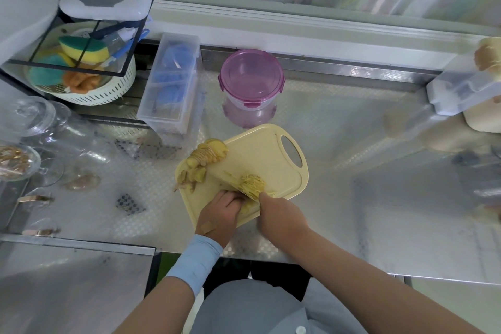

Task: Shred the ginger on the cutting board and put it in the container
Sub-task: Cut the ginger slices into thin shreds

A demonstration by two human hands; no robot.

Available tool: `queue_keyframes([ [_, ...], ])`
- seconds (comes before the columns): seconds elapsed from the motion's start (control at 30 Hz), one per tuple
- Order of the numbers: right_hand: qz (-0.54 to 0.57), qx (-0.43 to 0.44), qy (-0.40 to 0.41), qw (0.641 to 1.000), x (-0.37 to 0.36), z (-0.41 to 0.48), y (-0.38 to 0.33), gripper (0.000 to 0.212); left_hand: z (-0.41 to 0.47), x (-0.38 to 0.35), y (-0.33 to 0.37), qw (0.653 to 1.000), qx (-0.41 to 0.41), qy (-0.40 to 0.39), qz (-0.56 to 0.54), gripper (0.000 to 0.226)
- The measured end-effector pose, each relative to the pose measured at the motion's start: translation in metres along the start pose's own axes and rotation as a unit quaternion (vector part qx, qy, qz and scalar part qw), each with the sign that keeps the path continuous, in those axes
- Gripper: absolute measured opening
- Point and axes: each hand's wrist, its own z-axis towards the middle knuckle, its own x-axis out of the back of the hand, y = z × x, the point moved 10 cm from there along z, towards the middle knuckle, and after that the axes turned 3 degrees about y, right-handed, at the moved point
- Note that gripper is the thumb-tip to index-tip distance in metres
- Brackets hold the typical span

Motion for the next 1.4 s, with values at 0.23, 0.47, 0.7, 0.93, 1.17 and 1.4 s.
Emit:
queue_keyframes([
  [0.23, 0.011, -0.008, -0.006, 1.0, 0.001, 0.004, -0.002, 0.019, 0.0, -0.001, 0.004, 0.999, -0.012, -0.036, 0.027, 0.021],
  [0.47, -0.001, -0.011, -0.009, 1.0, -0.002, -0.002, 0.009, 0.018, 0.001, -0.002, 0.0, 0.999, 0.01, -0.04, 0.019, 0.021],
  [0.7, 0.004, -0.009, -0.009, 1.0, 0.006, 0.007, -0.007, 0.018, -0.001, -0.004, -0.005, 0.998, 0.027, -0.048, 0.011, 0.02],
  [0.93, -0.017, -0.002, 0.018, 1.0, 0.004, -0.011, 0.004, 0.023, 0.0, -0.002, -0.006, 0.999, 0.036, -0.038, 0.004, 0.024],
  [1.17, -0.023, -0.012, 0.059, 0.998, 0.0, -0.031, 0.021, 0.011, 0.002, -0.001, -0.002, 1.0, 0.014, -0.027, -0.001, 0.026],
  [1.4, -0.022, -0.017, 0.025, 0.999, -0.011, -0.014, 0.015, 0.016, 0.004, 0.006, 0.001, 0.999, 0.024, -0.023, -0.014, 0.028],
])
